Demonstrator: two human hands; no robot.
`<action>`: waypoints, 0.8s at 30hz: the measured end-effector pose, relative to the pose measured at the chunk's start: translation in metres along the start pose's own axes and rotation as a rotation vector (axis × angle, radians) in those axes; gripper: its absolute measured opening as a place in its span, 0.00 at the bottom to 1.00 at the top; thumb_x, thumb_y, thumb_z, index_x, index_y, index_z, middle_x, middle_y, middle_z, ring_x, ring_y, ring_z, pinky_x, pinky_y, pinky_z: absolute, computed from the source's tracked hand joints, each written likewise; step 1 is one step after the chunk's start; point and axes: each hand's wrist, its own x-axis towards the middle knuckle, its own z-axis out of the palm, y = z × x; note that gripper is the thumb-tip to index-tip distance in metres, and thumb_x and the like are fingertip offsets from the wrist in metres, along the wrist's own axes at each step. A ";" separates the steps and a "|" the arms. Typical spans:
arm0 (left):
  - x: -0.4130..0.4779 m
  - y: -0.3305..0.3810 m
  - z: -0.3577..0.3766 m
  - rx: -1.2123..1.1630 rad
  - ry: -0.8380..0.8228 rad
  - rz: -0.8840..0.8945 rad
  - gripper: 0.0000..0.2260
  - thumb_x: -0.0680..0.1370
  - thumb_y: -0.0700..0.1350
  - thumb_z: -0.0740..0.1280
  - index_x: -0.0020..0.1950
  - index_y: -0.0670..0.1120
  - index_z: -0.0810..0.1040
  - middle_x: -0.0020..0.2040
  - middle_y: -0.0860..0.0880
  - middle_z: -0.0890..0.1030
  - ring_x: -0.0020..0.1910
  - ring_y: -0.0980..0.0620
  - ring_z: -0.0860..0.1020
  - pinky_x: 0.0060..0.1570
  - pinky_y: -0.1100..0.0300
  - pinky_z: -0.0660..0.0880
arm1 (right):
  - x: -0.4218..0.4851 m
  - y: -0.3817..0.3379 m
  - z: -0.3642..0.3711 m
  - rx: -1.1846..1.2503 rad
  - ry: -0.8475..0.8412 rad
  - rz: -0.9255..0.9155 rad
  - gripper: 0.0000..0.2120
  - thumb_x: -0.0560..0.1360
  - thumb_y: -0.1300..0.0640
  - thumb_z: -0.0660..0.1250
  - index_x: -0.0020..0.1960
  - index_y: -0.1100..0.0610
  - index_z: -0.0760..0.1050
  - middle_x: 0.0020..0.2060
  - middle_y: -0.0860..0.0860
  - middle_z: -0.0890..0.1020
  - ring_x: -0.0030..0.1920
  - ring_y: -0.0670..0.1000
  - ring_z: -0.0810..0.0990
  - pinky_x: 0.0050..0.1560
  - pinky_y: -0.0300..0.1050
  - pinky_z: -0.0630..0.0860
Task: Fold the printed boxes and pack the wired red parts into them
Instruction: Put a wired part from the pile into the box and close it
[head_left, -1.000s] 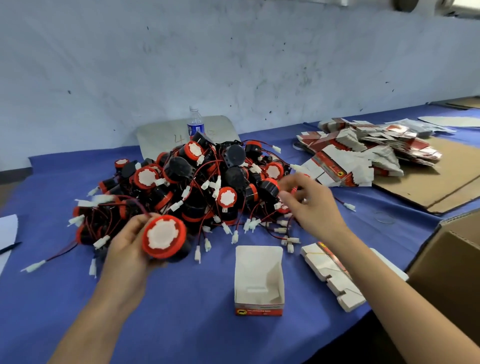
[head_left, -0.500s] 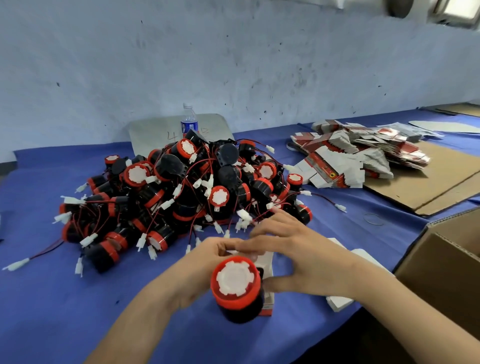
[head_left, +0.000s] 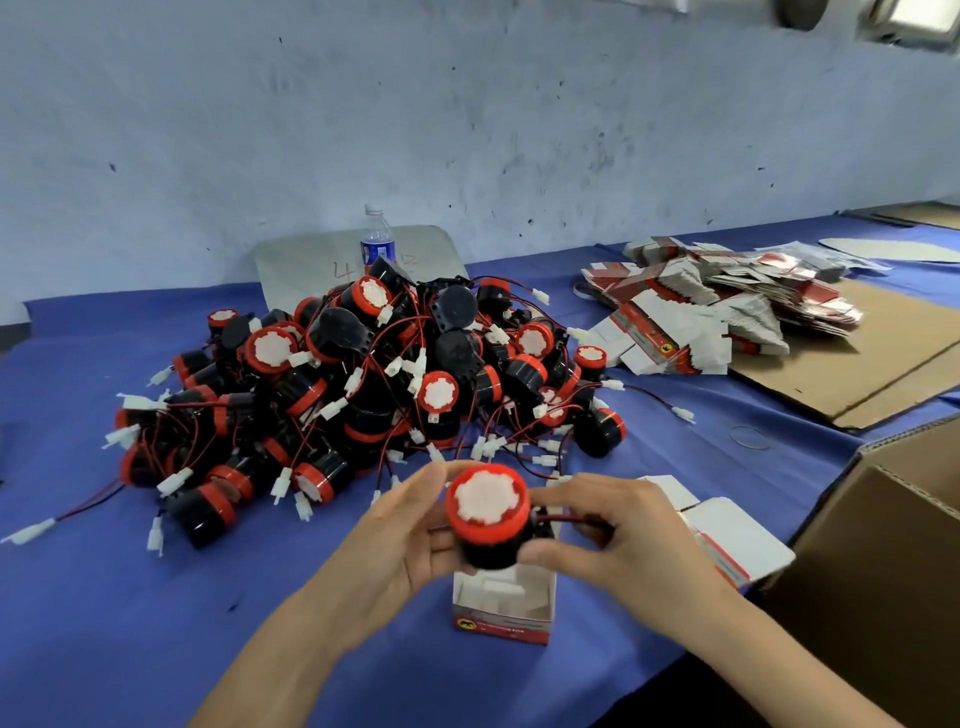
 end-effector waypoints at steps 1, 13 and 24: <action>-0.002 -0.001 0.001 0.064 0.008 0.032 0.16 0.74 0.50 0.65 0.59 0.46 0.78 0.51 0.45 0.85 0.48 0.49 0.84 0.43 0.59 0.81 | 0.000 0.006 0.001 -0.054 0.028 0.046 0.19 0.66 0.40 0.71 0.54 0.44 0.82 0.33 0.32 0.74 0.35 0.37 0.73 0.34 0.31 0.65; 0.002 -0.030 -0.013 0.711 0.094 0.420 0.43 0.60 0.73 0.71 0.72 0.69 0.60 0.68 0.64 0.67 0.62 0.61 0.71 0.54 0.72 0.68 | 0.005 0.000 0.020 -0.296 -0.041 0.089 0.34 0.65 0.33 0.70 0.68 0.38 0.62 0.60 0.34 0.72 0.58 0.42 0.72 0.53 0.35 0.71; 0.018 -0.085 -0.027 0.633 0.054 0.204 0.55 0.60 0.61 0.79 0.70 0.76 0.41 0.56 0.67 0.78 0.56 0.64 0.78 0.50 0.72 0.74 | -0.007 0.006 0.066 -0.316 0.059 0.073 0.32 0.64 0.53 0.77 0.66 0.51 0.71 0.58 0.44 0.72 0.54 0.47 0.75 0.47 0.34 0.72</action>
